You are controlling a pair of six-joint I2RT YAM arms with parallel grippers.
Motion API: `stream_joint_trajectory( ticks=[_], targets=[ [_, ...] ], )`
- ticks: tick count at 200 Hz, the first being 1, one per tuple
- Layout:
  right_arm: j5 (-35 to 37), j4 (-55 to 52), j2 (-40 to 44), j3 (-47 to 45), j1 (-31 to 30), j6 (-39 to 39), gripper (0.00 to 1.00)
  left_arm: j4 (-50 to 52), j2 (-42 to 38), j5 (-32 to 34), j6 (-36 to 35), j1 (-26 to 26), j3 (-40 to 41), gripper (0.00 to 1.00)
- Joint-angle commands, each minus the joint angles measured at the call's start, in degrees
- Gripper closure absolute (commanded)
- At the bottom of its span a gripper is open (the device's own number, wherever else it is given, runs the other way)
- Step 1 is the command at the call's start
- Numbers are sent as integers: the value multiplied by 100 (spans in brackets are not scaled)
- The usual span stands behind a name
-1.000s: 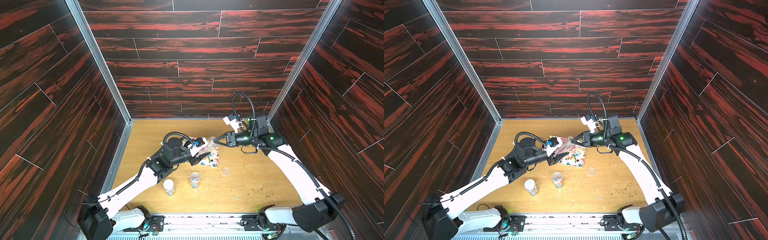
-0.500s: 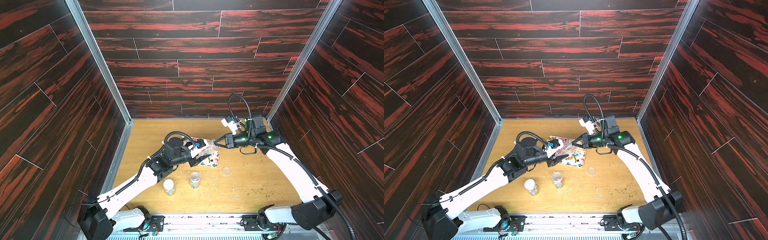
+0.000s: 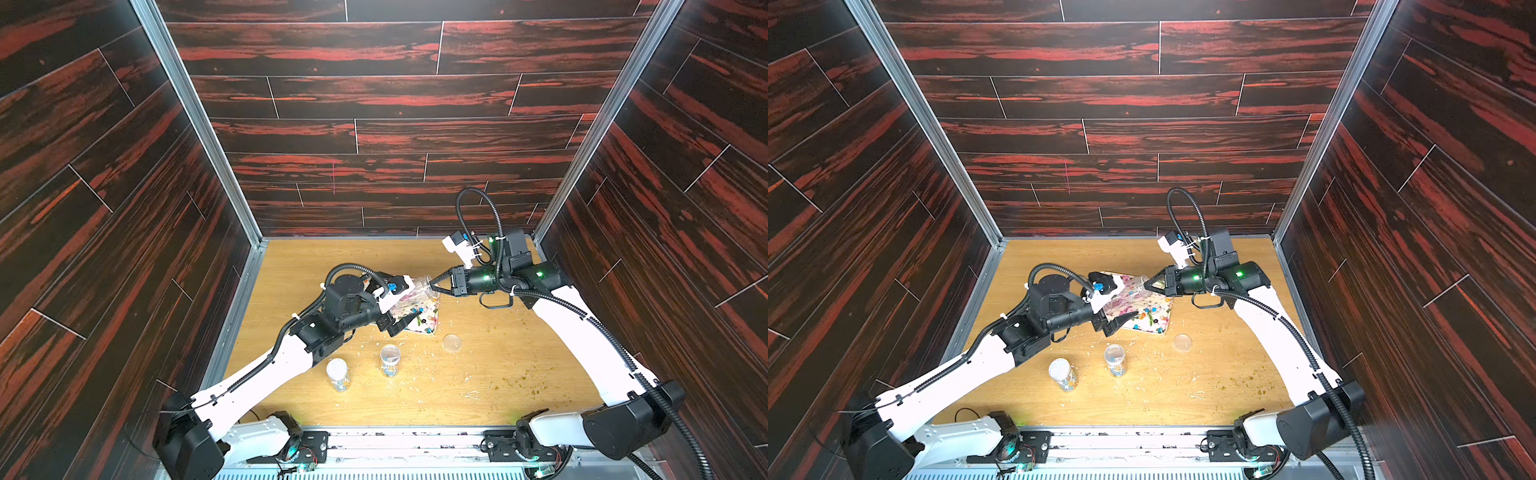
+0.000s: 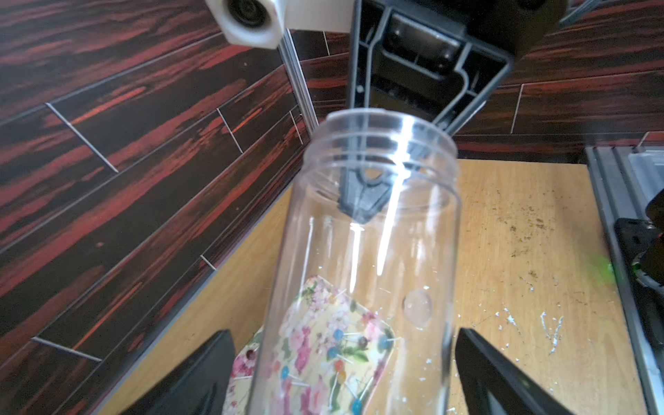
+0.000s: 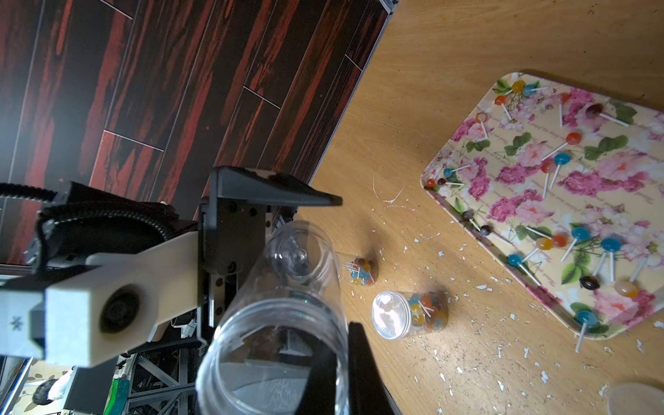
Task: Pour the candies out of the jar
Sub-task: Place the jar at the center of the board.
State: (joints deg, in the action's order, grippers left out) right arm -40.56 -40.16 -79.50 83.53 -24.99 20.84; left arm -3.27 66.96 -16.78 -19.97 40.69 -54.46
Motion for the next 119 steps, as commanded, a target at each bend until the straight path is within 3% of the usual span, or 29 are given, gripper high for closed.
stream_joint_trajectory(
  ticks=[1,47,71,119],
  targets=[
    [124,-153,-139,120,-43,-124,100,-184,-544,376,-57,0,108,0],
    [771,-336,-367,236,9,-235,100,-355,-1394,845,245,-4,620,0],
    [1740,-809,-629,456,300,-432,100,-267,-1806,1293,607,-5,885,0],
    [3975,-1524,-1521,842,807,-789,100,-236,-2444,1453,1505,1,1633,0]
  ],
)
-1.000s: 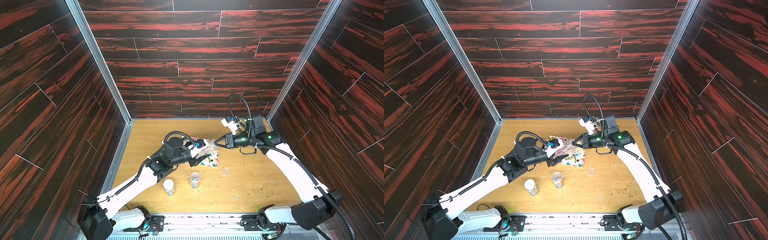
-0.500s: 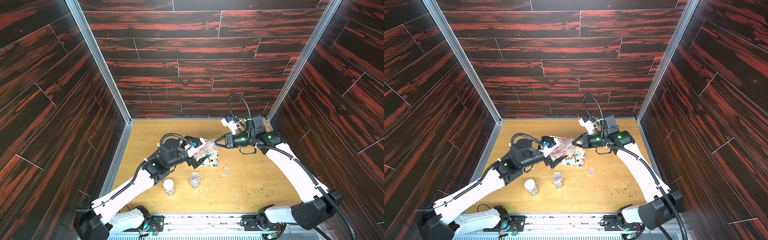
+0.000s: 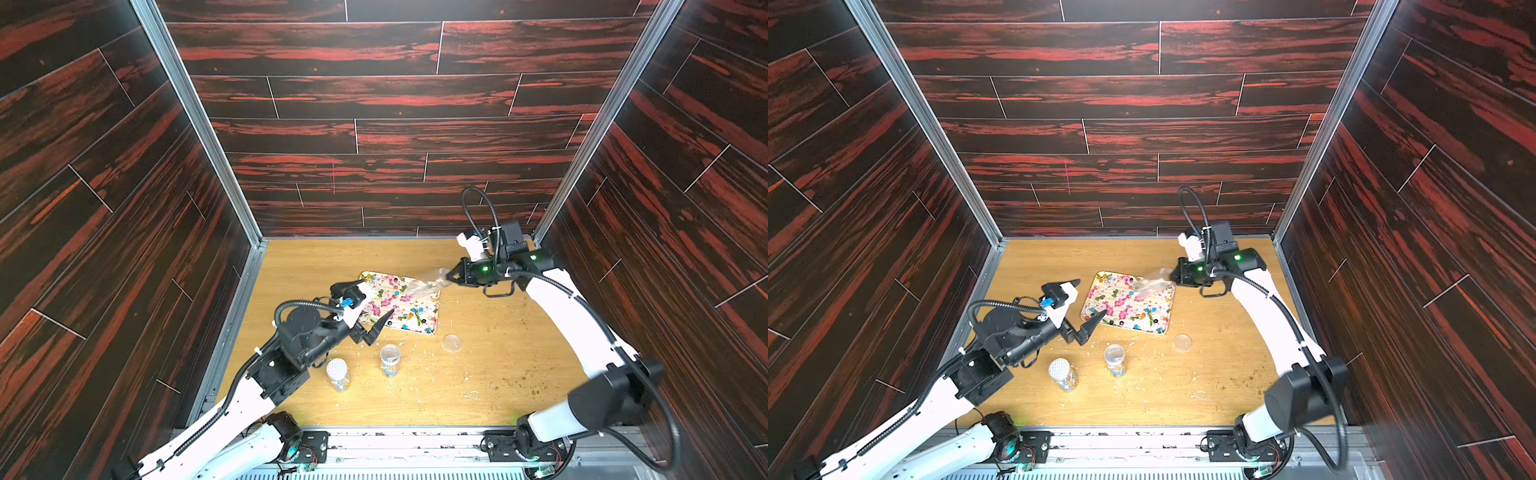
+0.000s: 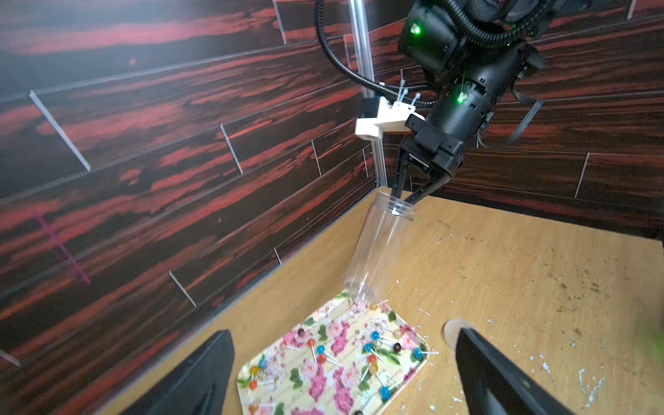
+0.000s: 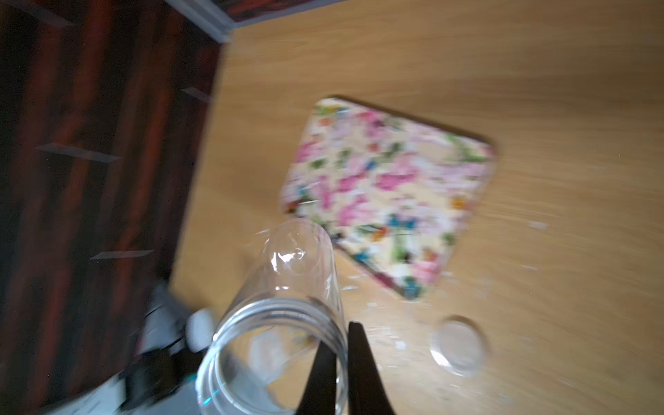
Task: Pour the candies out of the jar
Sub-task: Place the jar at the center of the board.
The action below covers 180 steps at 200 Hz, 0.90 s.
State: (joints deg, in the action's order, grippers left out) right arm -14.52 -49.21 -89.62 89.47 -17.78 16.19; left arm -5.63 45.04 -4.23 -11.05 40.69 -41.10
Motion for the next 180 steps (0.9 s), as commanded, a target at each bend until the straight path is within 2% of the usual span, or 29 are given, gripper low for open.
stream_joint_trajectory(
  ticks=[1,21,38,76,180],
  targets=[
    [1429,-640,-533,264,88,-334,100,0,-264,201,631,1,310,0],
    [2168,-961,-959,490,99,-480,100,84,-518,284,779,1,499,0],
    [2445,-1111,-1223,553,106,-561,100,182,-731,347,831,1,630,0],
    [2754,-1355,-1682,732,99,-566,100,131,-1017,372,1061,1,940,0],
    [3057,-1062,-1857,288,73,-417,100,-158,-1076,320,1320,-4,1251,0]
  ],
)
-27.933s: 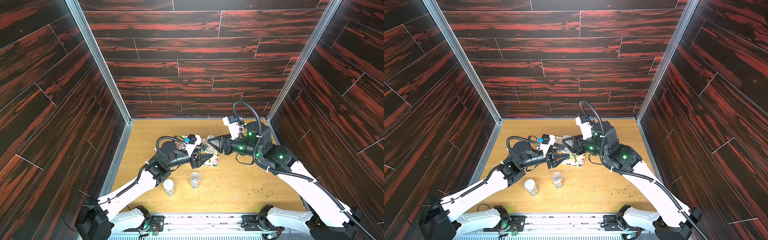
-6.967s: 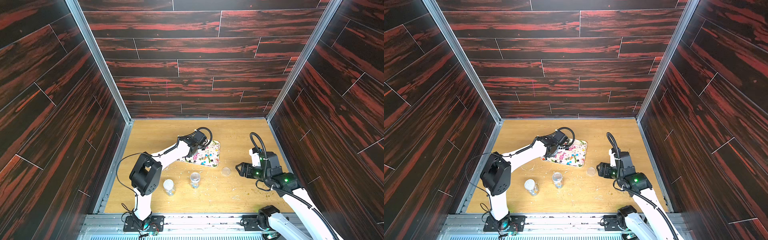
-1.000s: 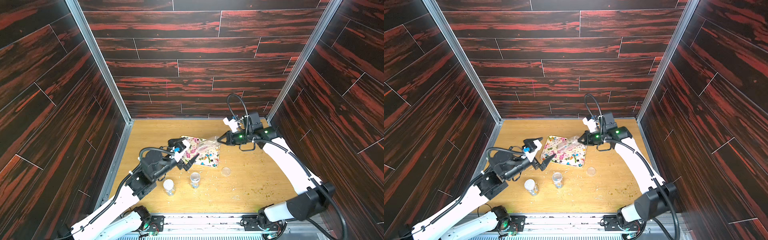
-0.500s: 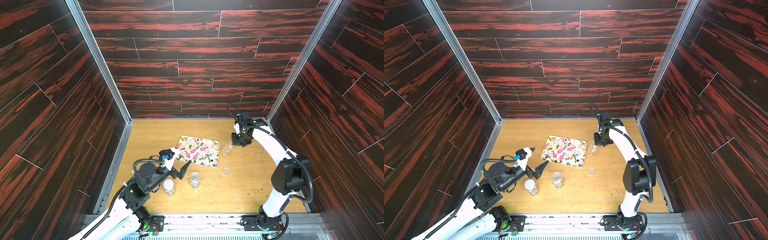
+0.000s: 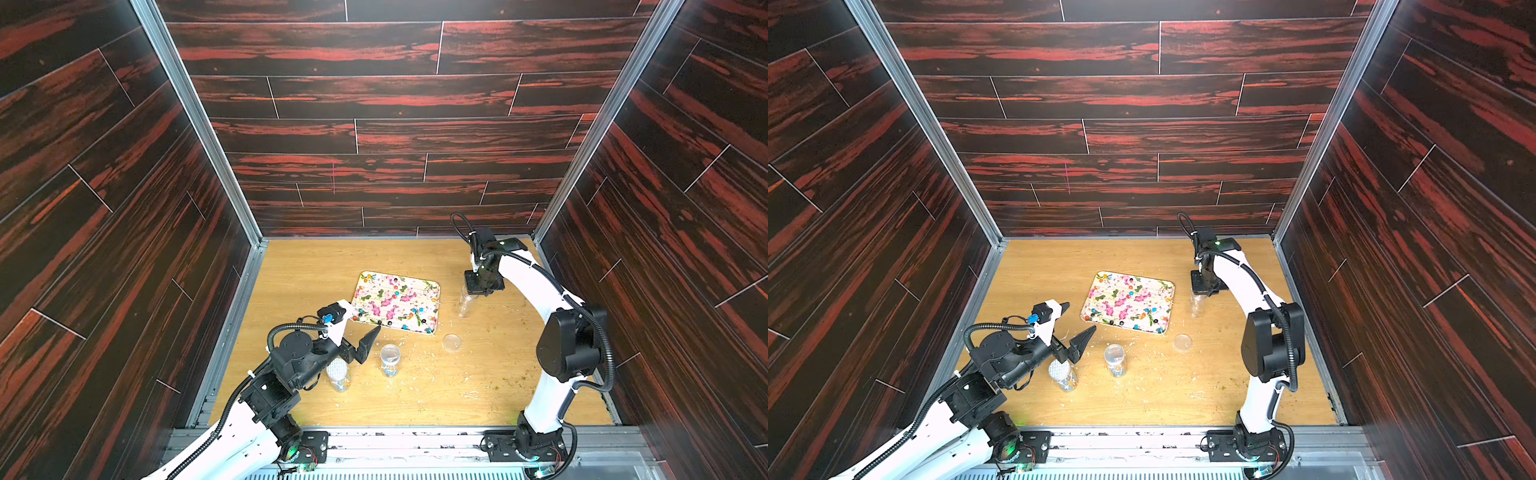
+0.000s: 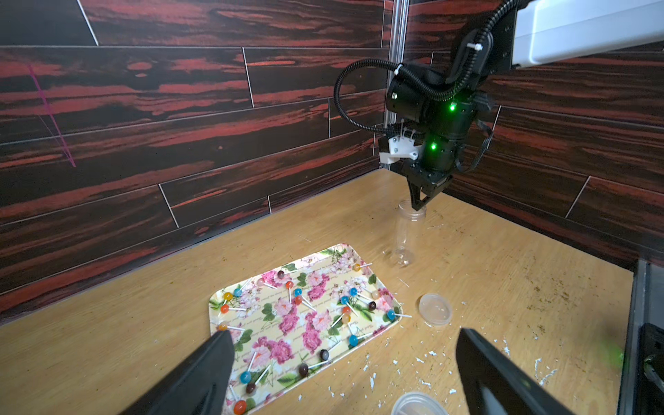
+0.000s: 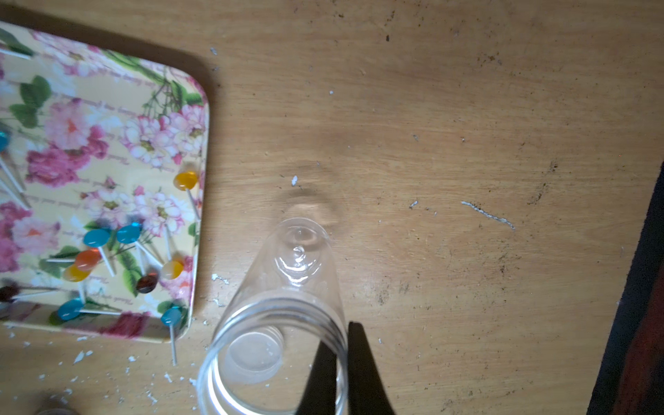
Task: Pour the candies out of the jar
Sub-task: Place the jar at the center of the board, then pick up the jar from the center of the board.
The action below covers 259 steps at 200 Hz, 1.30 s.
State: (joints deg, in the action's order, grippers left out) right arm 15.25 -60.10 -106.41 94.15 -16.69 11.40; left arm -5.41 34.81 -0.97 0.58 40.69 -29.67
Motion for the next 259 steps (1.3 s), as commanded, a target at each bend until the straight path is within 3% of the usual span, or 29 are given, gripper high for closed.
stream_joint_trajectory(
  ticks=[1,38,55,89,114,170,187,216,259],
  targets=[
    [78,34,-178,-188,-41,59,100,-180,-53,-7,159,-2,114,0],
    [93,202,-171,-395,-63,121,100,-206,-68,27,163,1,171,0],
    [101,269,-153,-521,-63,134,95,-207,-79,45,164,0,170,0],
    [109,267,-12,-611,-65,195,65,-223,-88,62,162,-3,166,0],
    [127,107,211,-418,-64,209,50,-298,-61,62,153,-2,181,0],
    [250,-673,914,552,-112,156,35,-360,-17,118,214,-2,135,0],
    [-22,-650,1378,621,-357,-130,26,-349,-59,120,144,-2,146,0],
    [-516,-31,2495,-199,-1283,-495,17,-40,-262,-244,-73,1,80,0],
    [-1919,2457,4640,-3034,-1696,-75,16,418,-797,-948,67,-93,-51,0]
  ],
)
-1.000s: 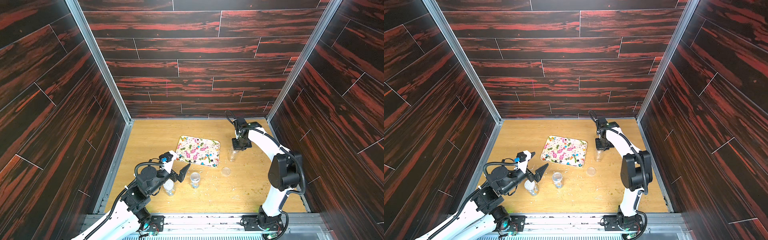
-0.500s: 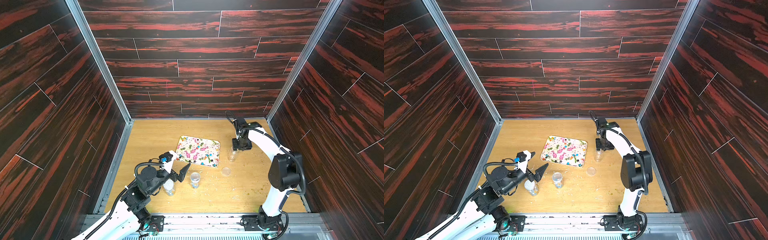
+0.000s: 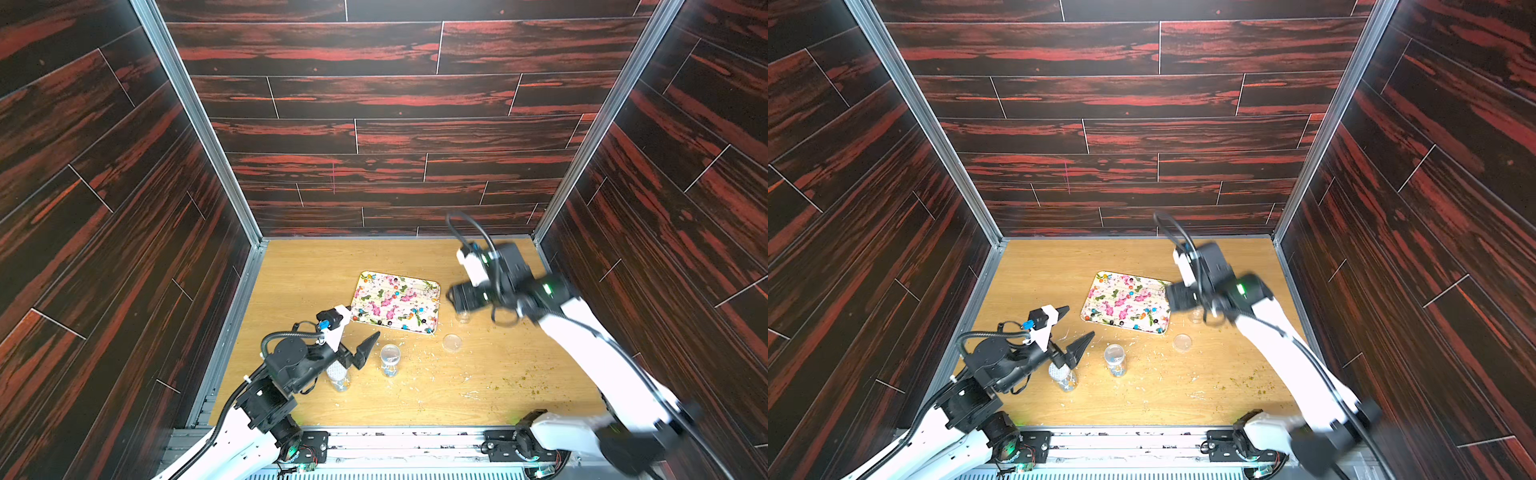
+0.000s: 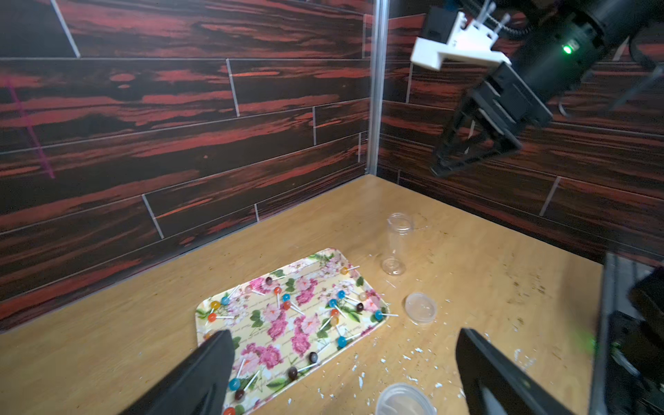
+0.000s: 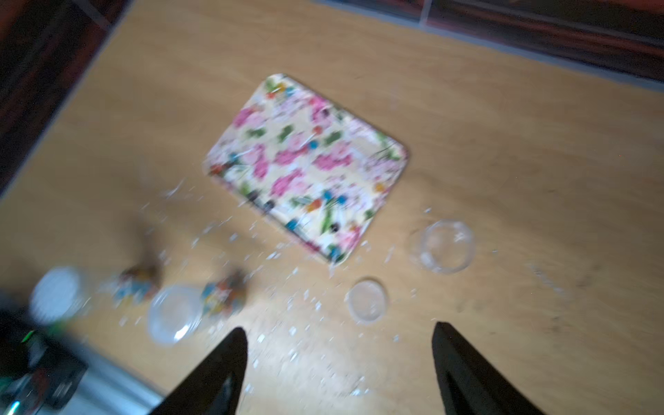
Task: Pour the candies out of the jar
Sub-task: Pick up the jar from the center of the board.
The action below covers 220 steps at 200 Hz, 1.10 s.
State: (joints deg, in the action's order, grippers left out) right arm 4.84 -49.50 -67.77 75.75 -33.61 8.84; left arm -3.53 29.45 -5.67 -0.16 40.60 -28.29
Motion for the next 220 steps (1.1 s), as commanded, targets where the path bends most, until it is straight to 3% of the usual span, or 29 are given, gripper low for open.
stream_joint_trajectory(
  ticks=[1,22,43,94,110,126,150,178,220],
  targets=[
    [-906,1459,818,-1273,-9,193,16,230,-272,-492,158,-86,-192,0],
    [-1277,2492,1496,-2378,-143,437,16,183,-341,-794,502,-369,-212,0],
    [-1124,3119,1653,-3042,-635,399,14,35,-144,-1419,905,-872,-243,0],
    [-349,4268,823,-3462,-1696,-59,14,-301,664,-2837,1527,-1721,-604,0],
    [-108,4424,383,-3346,-1878,-150,13,-1068,887,-3571,2379,-2329,-507,0],
    [39,4505,14,-3217,-2008,-174,14,-2498,1132,-4202,3603,-2884,-250,0],
    [97,4653,-306,-3128,-2211,-198,13,-3459,1459,-4771,4609,-3198,-111,0],
    [-24,4698,-493,-3084,-2349,-235,13,-2607,1551,-4839,4260,-3201,-351,0],
    [-51,4765,-971,-2902,-2534,-226,13,120,1034,-4430,2291,-3201,-945,0]
  ],
)
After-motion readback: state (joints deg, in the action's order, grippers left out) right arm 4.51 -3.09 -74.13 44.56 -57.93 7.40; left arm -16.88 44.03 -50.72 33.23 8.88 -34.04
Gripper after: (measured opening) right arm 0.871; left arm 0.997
